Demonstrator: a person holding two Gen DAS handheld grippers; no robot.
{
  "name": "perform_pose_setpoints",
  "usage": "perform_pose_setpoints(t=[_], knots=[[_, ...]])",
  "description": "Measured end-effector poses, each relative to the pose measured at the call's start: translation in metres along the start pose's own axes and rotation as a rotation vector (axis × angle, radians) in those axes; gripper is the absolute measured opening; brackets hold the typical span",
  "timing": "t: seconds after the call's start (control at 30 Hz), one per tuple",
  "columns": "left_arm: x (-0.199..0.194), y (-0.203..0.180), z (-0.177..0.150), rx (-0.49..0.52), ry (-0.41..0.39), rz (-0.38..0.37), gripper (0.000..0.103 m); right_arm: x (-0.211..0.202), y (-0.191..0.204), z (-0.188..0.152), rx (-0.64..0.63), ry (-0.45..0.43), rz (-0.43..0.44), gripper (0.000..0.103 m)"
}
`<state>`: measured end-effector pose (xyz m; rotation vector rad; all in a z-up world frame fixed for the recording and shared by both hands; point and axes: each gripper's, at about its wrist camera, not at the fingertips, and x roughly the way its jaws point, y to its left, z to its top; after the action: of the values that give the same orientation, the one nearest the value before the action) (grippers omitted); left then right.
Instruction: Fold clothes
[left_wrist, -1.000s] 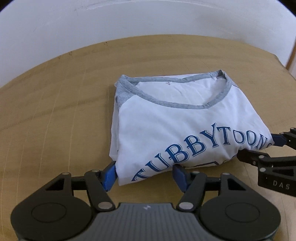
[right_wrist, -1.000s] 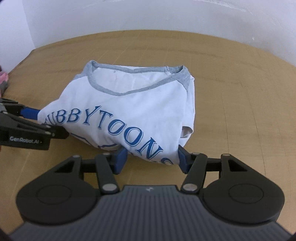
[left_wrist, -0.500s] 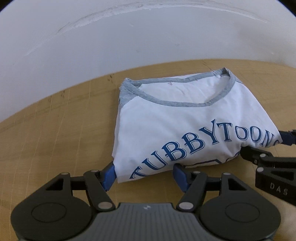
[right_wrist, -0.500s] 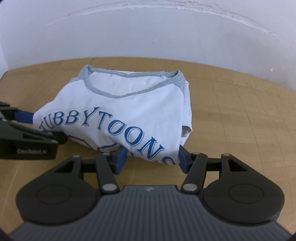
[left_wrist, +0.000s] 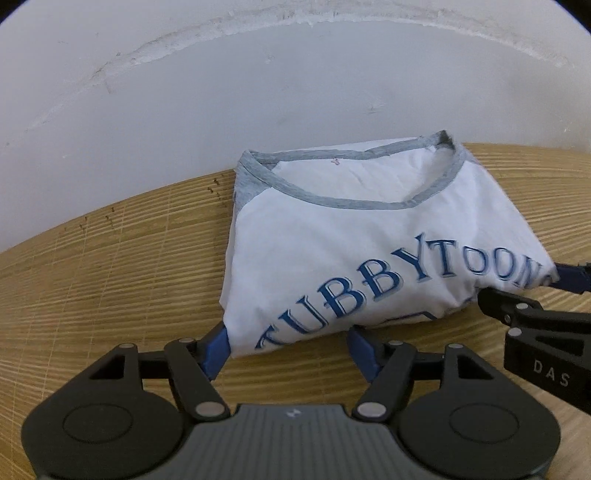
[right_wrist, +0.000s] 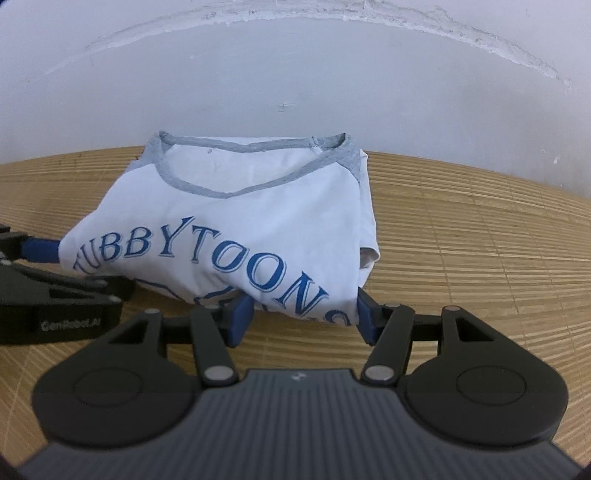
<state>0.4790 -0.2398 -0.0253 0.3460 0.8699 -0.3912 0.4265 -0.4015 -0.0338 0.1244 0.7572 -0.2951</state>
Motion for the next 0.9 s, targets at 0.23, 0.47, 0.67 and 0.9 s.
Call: perform_pose_setpoints(t=[0.23,0.47,0.67,0.9], knots=[[-0.073,0.004,-0.038,-0.037,-0.047,-0.077,0.078,-0.089,0.001,-0.045,0.067,-0.048,0.067,0.06],[-0.168,-0.005,-0.083,-0.026,-0.097,-0.134,0.085,-0.183,0.011,-0.101,-0.002,-0.077,0.086,0.062],[-0.232,-0.016,-0.132,-0.008,-0.11,-0.134,0.091,-0.247,0.019,-0.137,-0.035,-0.074,0.082,0.062],[-0.286,-0.016,-0.195,-0.036,-0.051,-0.171,0.092,-0.289,0.02,-0.167,-0.023,-0.041,0.082,0.062]])
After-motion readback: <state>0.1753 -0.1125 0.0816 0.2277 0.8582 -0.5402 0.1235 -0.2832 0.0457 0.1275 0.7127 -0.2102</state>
